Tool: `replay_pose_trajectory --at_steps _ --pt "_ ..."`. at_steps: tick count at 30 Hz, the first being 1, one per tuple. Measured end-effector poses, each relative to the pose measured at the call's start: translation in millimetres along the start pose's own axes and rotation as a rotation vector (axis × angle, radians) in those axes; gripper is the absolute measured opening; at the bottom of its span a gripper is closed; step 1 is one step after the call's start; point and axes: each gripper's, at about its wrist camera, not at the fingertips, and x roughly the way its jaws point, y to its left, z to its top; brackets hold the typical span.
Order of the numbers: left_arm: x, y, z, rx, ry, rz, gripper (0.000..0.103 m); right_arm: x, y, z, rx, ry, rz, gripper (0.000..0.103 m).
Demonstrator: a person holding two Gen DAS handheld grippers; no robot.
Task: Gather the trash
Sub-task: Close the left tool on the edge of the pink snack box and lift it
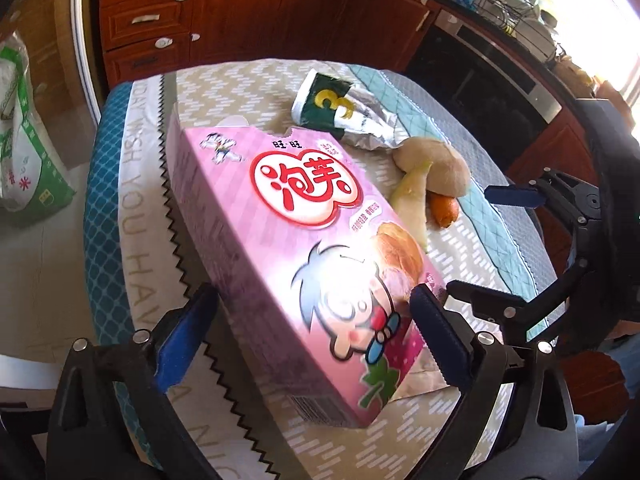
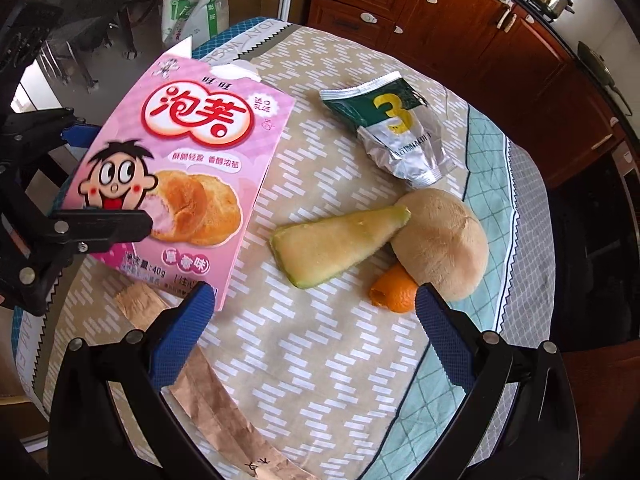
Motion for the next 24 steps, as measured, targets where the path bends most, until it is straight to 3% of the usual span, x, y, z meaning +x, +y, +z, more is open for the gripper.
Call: replay_pose_trajectory --at_steps 2,4,6,10,17,20,24 --pt "1 -13 6 0.005 0.018 -0.08 0.082 13 -3 -13 -0.019 0.069 -0.032 0.091" --pt "4 -30 8 0.054 0.007 -0.021 0.082 29 -8 -29 -0.002 0.127 -0.026 0.082" --pt "12 -41 11 0.062 0.019 -0.013 0.08 28 -20 -39 0.065 0.12 0.021 0.081" --pt "22 -49 17 0.023 0.032 0.019 0.068 18 -31 -44 0.062 0.096 0.023 0.081" --pt "18 -60 27 -0.006 0.031 0.207 0.049 3 -64 -54 0.121 0.044 0.067 0.081" --pt "11 -63 29 -0.007 0.003 0.273 0.048 3 -82 -55 0.158 0.031 0.084 0.081" --pt "7 -65 36 -0.016 -0.024 0.265 0.048 3 -106 -51 0.214 0.003 0.1 0.081"
